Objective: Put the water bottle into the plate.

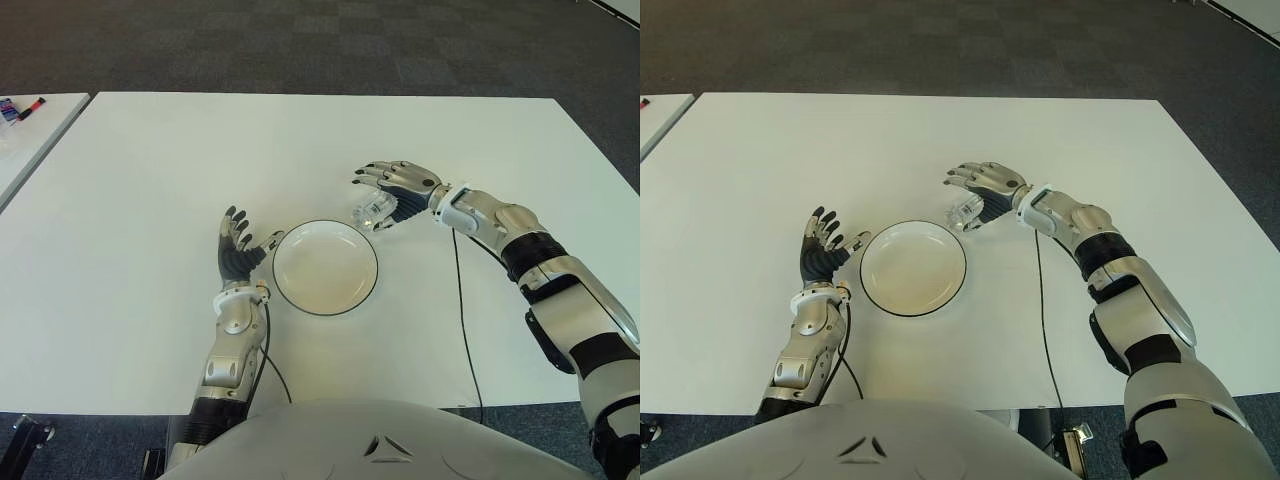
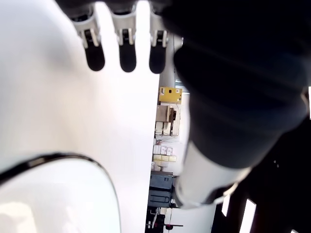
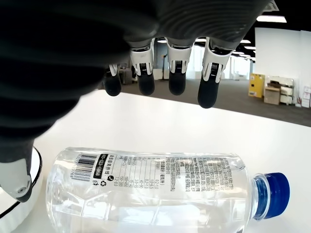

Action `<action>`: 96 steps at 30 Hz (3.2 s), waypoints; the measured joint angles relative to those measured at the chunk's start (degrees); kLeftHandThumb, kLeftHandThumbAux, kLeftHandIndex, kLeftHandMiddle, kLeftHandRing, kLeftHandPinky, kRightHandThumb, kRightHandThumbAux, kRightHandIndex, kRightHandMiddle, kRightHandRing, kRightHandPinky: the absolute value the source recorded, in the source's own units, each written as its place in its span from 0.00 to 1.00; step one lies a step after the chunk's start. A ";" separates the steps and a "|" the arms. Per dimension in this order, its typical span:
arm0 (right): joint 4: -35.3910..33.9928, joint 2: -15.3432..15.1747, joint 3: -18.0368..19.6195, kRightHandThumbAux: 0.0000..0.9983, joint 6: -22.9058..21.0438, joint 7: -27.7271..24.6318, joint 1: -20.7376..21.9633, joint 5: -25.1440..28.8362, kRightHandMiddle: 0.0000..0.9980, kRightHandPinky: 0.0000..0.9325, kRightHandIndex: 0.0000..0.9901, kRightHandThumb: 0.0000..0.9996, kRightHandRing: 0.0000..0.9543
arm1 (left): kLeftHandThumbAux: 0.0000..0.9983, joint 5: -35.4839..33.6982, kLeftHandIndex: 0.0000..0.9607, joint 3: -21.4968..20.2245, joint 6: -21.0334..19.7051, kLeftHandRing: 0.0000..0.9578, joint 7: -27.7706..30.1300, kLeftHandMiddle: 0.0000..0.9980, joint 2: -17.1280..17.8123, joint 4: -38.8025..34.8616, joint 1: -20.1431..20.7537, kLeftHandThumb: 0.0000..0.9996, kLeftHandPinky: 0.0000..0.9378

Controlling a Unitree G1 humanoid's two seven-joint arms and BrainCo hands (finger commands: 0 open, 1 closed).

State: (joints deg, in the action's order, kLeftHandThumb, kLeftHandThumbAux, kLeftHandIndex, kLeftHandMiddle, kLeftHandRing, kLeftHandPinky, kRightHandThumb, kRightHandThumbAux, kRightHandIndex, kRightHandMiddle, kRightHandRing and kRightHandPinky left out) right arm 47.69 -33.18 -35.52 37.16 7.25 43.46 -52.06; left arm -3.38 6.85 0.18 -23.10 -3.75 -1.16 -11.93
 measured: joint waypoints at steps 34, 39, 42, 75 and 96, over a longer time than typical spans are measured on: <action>-1.71 -1.09 0.58 0.50 -1.14 -5.96 -0.01 0.41 0.00 0.33 0.00 0.82 0.08 | 0.97 -0.74 0.08 -1.26 1.60 0.15 0.69 0.15 -0.04 0.20 -0.28 0.00 0.18; -1.57 -1.18 0.61 0.50 -1.54 -6.21 -0.01 0.42 0.00 0.36 0.00 0.83 0.08 | 0.97 -0.78 0.08 -1.30 1.67 0.15 0.78 0.16 -0.05 0.33 -0.29 0.00 0.18; -1.25 -1.22 0.62 0.50 -1.61 -6.41 0.00 0.43 0.00 0.36 0.00 0.83 0.09 | 0.97 -0.78 0.08 -1.30 1.81 0.15 0.91 0.15 -0.05 0.53 -0.28 0.00 0.17; 1.40 -1.93 0.70 0.51 -3.30 -8.83 0.69 0.45 0.00 0.41 0.00 0.85 0.09 | 0.97 -0.70 0.08 -1.30 2.43 0.15 1.15 0.16 -0.05 1.08 -0.29 0.00 0.17; 1.87 -2.85 -0.09 0.50 -3.35 -9.12 1.70 -0.58 0.00 0.50 0.00 0.86 0.12 | 0.96 -0.45 0.07 -1.29 2.59 0.13 1.26 0.14 -0.05 1.11 -0.29 0.00 0.16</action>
State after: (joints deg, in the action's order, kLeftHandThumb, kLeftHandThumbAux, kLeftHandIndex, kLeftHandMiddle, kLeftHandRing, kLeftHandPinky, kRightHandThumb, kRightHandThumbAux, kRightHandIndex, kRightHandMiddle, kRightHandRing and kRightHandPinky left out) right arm 49.56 -36.03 -35.61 33.82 -1.87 45.16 -52.64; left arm -3.83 5.56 2.77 -21.84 -3.79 -0.06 -12.21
